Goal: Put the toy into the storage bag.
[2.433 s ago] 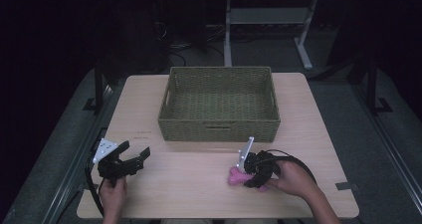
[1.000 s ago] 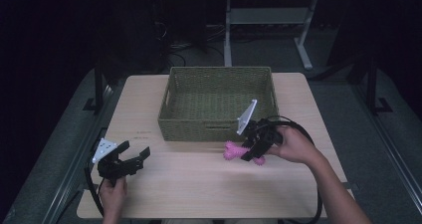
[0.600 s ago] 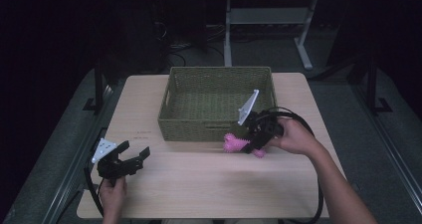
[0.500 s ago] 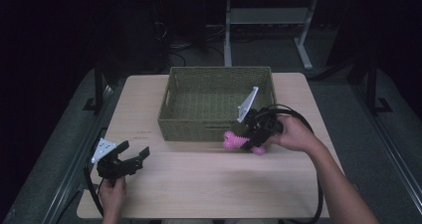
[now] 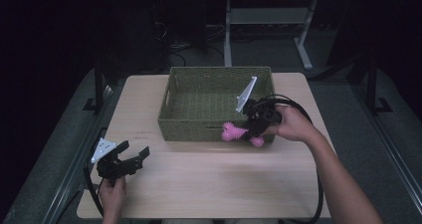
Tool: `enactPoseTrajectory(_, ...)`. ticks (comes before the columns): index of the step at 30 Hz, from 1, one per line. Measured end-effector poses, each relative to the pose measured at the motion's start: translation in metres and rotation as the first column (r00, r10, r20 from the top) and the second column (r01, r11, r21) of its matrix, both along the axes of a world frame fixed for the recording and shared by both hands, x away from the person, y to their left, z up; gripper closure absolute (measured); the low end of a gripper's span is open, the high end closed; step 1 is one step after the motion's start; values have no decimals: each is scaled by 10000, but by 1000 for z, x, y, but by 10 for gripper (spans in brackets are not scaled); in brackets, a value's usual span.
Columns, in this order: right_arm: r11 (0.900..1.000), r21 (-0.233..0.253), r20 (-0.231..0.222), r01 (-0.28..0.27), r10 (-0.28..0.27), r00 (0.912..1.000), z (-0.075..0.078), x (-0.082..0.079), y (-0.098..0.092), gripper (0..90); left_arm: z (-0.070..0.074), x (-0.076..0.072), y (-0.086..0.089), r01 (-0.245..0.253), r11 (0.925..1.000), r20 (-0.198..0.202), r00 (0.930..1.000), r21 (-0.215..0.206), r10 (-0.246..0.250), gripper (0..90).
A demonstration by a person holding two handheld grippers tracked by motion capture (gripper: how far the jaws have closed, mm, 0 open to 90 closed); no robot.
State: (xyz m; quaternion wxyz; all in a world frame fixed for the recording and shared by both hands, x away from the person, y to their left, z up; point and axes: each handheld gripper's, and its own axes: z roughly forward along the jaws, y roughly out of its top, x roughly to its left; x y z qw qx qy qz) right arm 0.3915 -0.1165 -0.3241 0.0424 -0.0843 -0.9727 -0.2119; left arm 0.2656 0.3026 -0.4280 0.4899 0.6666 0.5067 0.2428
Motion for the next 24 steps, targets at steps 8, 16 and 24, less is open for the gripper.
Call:
enactPoseTrajectory(8,9999,-10,12,157,-157,9999,7,10,-1,584,0,0,0,-19,10000,7,10000,-9,19,128)
enactPoseTrajectory(16,9997,69,142,235,-236,9996,16,20,-2,584,0,1,0,-1,10000,-1,10000,-11,1,128)
enactPoseTrajectory(24,9994,-18,225,355,-354,9991,22,34,-1,584,0,1,0,-17,10000,7,10000,-38,17,128)
